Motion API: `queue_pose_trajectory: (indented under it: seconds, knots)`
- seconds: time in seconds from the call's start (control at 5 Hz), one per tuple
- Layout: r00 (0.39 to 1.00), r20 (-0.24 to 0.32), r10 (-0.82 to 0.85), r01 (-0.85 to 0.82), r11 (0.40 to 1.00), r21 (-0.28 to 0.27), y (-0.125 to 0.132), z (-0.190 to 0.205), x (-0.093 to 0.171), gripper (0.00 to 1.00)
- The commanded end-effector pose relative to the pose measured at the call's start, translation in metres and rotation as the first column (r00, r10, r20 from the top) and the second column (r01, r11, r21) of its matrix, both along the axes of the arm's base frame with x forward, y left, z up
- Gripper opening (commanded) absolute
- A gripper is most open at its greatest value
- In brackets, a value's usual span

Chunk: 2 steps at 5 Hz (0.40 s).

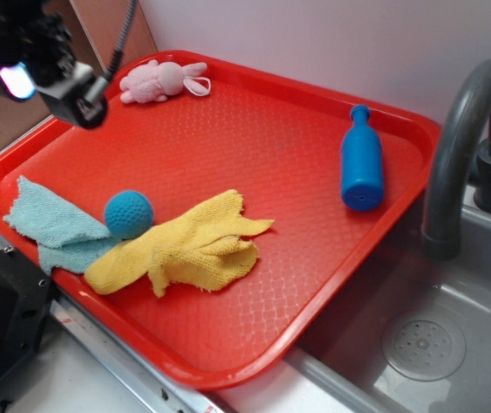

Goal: Grab the blue ball.

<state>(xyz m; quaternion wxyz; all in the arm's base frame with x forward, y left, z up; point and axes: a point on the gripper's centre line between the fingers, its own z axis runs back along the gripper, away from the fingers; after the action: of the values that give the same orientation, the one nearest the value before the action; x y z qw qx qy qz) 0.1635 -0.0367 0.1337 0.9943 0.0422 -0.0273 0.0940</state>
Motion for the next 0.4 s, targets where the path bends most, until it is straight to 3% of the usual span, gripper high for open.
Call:
queue_pose_trajectory:
  seconds: [0.0,0.2]
  knots:
    - [0.999,-0.044,0.021,-0.021,1.000,0.012,-0.006,-0.052,0.010,1.00]
    - [0.993,-0.117,0.031,-0.034,0.999,-0.027,0.010,-0.092,0.004,1.00]
